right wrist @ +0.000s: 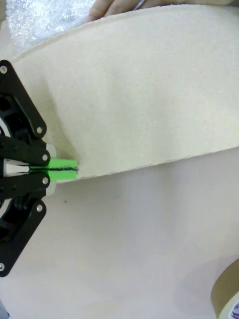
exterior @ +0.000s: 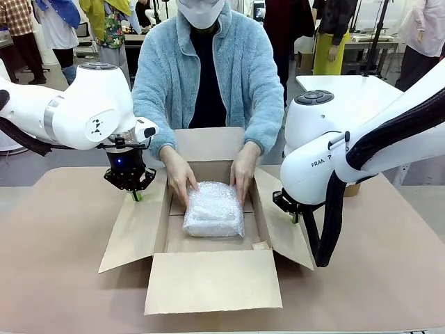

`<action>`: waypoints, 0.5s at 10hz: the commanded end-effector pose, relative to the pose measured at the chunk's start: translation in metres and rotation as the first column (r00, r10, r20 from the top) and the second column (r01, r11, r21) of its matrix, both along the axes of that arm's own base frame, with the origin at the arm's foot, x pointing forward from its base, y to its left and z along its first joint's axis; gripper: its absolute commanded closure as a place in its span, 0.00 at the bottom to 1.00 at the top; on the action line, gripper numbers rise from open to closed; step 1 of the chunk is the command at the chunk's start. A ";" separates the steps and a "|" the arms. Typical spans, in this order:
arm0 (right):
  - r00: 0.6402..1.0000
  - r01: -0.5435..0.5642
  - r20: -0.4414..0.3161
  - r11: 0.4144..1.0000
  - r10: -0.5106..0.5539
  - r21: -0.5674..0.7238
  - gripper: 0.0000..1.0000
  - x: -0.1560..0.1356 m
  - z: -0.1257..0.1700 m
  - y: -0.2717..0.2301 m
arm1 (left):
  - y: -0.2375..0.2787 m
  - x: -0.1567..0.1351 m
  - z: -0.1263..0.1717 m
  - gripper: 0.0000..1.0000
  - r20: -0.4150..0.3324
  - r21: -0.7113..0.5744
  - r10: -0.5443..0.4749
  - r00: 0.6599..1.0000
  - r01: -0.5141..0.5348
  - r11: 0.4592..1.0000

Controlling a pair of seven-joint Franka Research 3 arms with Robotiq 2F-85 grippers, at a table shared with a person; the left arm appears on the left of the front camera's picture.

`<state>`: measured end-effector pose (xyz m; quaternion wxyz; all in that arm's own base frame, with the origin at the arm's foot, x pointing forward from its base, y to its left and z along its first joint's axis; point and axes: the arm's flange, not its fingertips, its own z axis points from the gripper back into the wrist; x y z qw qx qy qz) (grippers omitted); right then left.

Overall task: Wrap the clocks to prevent damage.
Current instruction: Once the human has placed the objects inside and stepped back, release both hands from the side flaps of the Package Box.

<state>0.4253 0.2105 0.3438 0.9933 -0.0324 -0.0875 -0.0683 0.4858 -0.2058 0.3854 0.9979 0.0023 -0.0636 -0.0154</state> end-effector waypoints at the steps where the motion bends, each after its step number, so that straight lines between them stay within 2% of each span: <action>1: 1.000 0.002 0.002 1.000 -0.002 -0.018 0.99 -0.001 0.000 0.001 | -0.001 0.002 0.000 1.00 -0.003 0.013 -0.008 1.000 0.008 1.000; 5: 1.000 0.002 0.002 1.000 -0.002 -0.018 0.99 -0.001 0.000 0.001 | -0.001 0.002 0.000 1.00 -0.003 0.013 -0.008 1.000 0.008 1.000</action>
